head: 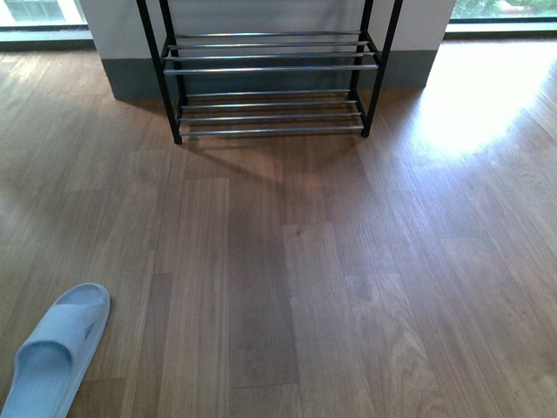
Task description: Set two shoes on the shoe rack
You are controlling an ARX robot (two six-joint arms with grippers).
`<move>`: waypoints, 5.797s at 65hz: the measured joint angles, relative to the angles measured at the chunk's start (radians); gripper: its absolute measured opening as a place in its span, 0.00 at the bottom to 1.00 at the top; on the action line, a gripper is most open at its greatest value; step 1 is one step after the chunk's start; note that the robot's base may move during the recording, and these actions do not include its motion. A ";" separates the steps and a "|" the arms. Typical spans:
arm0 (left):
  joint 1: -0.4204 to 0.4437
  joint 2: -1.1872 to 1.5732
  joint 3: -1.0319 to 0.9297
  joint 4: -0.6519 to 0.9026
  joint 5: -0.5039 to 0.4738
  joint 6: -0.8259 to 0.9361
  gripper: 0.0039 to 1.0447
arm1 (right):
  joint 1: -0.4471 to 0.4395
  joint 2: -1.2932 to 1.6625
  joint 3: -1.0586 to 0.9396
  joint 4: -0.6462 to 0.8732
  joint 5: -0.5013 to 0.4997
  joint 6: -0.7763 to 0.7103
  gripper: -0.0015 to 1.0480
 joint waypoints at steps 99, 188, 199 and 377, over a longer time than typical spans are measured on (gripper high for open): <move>0.000 0.113 -0.121 0.478 0.062 0.019 0.25 | 0.000 0.000 0.000 0.000 0.000 0.000 0.02; -0.023 -0.386 -0.130 -0.215 0.078 -0.035 0.91 | 0.003 -0.001 -0.001 -0.001 -0.008 0.000 0.02; 0.002 -0.234 -0.035 -0.163 0.077 -0.024 0.91 | -0.001 -0.001 -0.001 -0.001 -0.002 0.000 0.02; 0.049 0.503 0.697 -0.117 0.426 0.009 0.02 | -0.001 -0.001 -0.001 -0.001 0.000 0.000 0.02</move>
